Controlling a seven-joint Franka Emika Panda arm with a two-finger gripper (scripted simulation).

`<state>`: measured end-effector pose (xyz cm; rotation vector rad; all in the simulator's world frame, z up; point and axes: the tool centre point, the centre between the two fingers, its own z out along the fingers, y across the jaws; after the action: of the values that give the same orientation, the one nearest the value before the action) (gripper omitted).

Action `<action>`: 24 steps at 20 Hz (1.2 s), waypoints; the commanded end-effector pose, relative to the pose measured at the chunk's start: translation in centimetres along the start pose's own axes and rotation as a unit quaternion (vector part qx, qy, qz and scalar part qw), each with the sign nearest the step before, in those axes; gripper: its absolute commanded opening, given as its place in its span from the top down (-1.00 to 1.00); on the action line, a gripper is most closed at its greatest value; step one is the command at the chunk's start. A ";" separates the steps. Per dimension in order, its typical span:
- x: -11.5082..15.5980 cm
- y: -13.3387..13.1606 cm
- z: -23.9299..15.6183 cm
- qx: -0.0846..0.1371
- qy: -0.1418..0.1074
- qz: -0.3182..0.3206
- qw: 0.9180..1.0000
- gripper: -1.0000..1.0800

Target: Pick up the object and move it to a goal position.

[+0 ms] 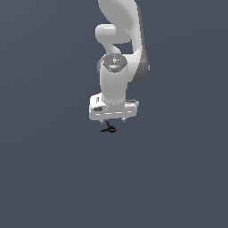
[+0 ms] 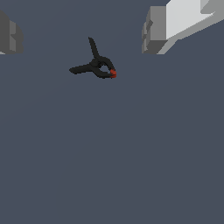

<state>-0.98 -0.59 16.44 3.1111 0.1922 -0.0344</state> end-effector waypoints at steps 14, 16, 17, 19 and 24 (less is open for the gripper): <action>-1.4 0.7 3.9 -0.001 0.002 -0.181 0.983 -0.92; -1.7 0.8 4.4 -0.001 0.003 -0.207 0.978 -0.92; -1.8 0.9 4.7 -0.001 0.003 -0.220 0.975 -0.92; -2.0 0.9 5.2 0.000 0.004 -0.246 0.969 -0.92; -2.6 1.0 6.5 0.000 0.006 -0.310 0.951 -0.92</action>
<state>-3.42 -2.03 10.37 2.9294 1.0897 -0.0283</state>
